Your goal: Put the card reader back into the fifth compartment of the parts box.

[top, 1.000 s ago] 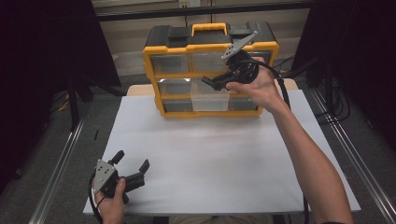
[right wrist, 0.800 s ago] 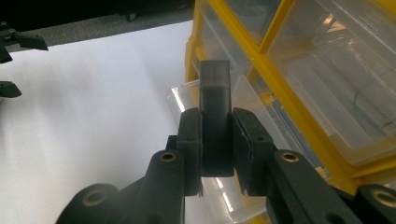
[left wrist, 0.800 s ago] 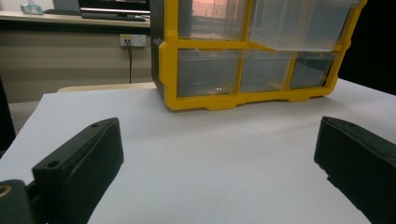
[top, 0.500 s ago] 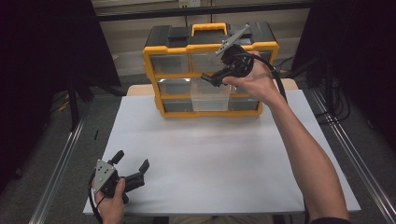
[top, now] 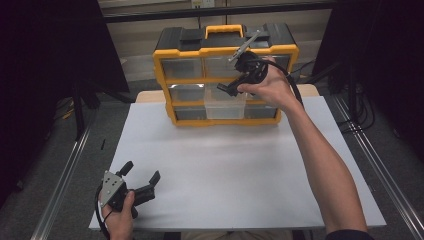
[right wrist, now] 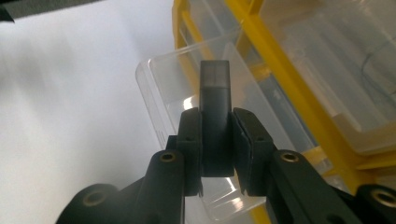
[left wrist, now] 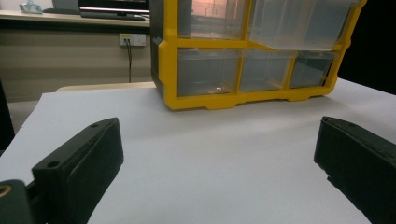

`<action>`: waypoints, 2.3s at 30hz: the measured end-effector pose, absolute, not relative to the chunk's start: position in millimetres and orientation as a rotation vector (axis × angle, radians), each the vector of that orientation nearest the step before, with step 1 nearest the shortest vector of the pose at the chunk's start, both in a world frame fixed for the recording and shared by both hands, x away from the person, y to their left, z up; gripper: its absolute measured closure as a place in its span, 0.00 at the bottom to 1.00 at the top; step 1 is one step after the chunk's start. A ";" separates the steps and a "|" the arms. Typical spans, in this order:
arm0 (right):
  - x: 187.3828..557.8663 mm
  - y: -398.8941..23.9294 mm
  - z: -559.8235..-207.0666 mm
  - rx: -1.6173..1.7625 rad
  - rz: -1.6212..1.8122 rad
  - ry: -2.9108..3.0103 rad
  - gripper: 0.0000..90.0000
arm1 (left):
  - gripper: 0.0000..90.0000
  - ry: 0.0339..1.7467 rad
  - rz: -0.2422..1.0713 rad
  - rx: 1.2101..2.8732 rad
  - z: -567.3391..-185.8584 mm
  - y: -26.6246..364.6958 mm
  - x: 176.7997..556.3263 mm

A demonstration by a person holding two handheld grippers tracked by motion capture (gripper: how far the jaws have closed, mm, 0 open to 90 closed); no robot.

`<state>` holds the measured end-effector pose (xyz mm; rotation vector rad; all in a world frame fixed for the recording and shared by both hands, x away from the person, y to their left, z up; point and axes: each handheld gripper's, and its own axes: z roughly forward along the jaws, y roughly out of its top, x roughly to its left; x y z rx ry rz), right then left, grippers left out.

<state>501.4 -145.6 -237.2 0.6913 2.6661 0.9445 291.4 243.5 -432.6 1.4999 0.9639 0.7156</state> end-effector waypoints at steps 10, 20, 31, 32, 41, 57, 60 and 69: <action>510.5 -141.6 -247.4 0.712 0.871 2.716 0.82 | 0.02 0.965 0.714 1.500 -432.7 243.4 291.8; 518.8 -138.3 -258.5 0.733 0.841 2.744 0.82 | 0.02 0.963 0.715 1.503 -432.4 243.0 291.9; 525.2 -136.1 -268.2 0.778 0.807 2.759 0.82 | 0.02 0.964 0.717 1.501 -432.2 243.0 292.1; 525.3 -136.2 -268.7 0.780 0.808 2.759 0.82 | 0.02 0.961 0.714 1.500 -432.4 242.2 291.9; 523.8 -140.1 -265.2 0.794 0.868 2.705 0.66 | 0.02 0.965 0.712 1.498 -432.6 243.4 291.8; 514.3 -149.4 -257.9 0.862 1.040 2.535 0.26 | 0.02 0.967 0.718 1.502 -432.2 243.3 292.5; 509.4 -153.8 -258.4 0.884 1.057 2.490 0.18 | 0.02 0.971 0.718 1.503 -432.7 243.2 292.7; 496.0 -173.0 -263.0 0.936 1.167 2.374 0.10 | 0.02 0.971 0.716 1.509 -433.5 242.2 293.2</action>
